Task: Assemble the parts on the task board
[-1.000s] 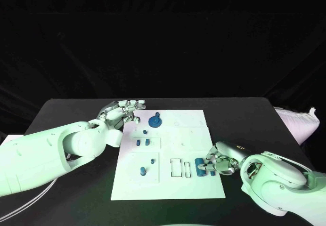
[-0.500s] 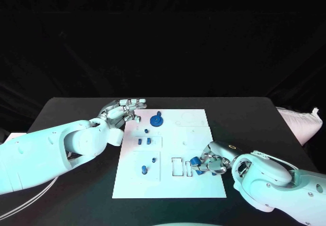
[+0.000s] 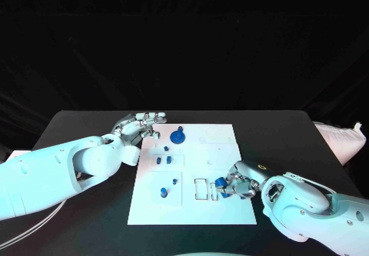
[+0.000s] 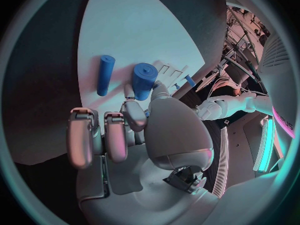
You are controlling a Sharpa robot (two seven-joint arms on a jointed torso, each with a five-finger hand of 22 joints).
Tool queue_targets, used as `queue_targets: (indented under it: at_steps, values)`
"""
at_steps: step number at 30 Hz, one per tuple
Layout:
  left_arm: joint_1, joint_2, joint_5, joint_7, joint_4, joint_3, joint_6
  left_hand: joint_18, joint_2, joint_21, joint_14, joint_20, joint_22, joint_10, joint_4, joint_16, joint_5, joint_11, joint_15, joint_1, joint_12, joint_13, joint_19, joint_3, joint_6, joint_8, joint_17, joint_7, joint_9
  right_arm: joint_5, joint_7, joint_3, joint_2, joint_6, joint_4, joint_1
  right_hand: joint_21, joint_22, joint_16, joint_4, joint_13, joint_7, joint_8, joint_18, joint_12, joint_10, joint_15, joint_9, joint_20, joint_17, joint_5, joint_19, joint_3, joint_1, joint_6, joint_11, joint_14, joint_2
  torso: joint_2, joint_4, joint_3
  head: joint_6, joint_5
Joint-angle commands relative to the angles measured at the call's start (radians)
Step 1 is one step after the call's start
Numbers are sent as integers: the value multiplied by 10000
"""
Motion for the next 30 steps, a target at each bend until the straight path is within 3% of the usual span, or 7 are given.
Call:
queue_targets:
  at_steps: [1,6,13,21,30]
  values:
    - [-9,9,25,31,21,5,217,171,73,-34,-73,-4,-16,-72,-25,-38,26,-13,-13,-18,35,-10,-65,-38,-36,-50,-9,4,-3,567,-336,-80,-127,-478,65,-117,47,820,41,-229,3407,-21,56,-184,1676,238,-98,86,-102,1793,289,370,158,486,53,-147,884,333,-4,10,11,18,-10]
    - [-18,7,25,36,20,5,222,171,73,-34,-73,-4,-16,-72,-25,-38,26,-13,-13,-18,35,-10,-65,-38,-36,-50,-9,4,-3,1165,-312,15,-395,-1296,464,-27,56,835,50,-232,3441,-42,85,-188,1664,248,-119,169,-127,1808,740,378,186,564,36,-169,887,382,-5,7,6,36,-23]
    - [-28,13,25,40,22,5,223,171,73,-34,-73,-4,-16,-72,-25,-38,26,-13,-13,-18,35,-10,-65,-38,-36,-50,-9,4,-3,1854,-290,97,-538,-1699,806,157,57,840,56,-209,3467,-53,102,-189,1649,257,-131,236,-141,1817,1056,382,199,595,19,-182,888,401,-6,20,8,62,-54]
    - [-35,25,25,45,31,5,230,172,83,-37,-77,-3,-17,-76,-32,-37,29,-16,-13,-11,42,-10,-68,-38,-34,-46,-13,0,-2,2481,-226,116,-275,-1667,906,210,62,848,62,-174,3489,-52,108,-191,1659,268,-133,261,-145,1827,1150,387,196,574,16,-182,890,416,-8,46,7,37,-37]
    - [-37,43,25,41,47,5,240,172,83,-37,-77,-3,-17,-76,-32,-37,29,-16,-13,-11,42,-10,-68,-38,-34,-46,-13,0,-2,2750,-336,105,279,-882,700,194,75,874,68,103,3502,-128,247,-195,1597,295,-167,435,-167,1835,1108,399,19,87,215,-234,892,504,6,42,10,12,10]
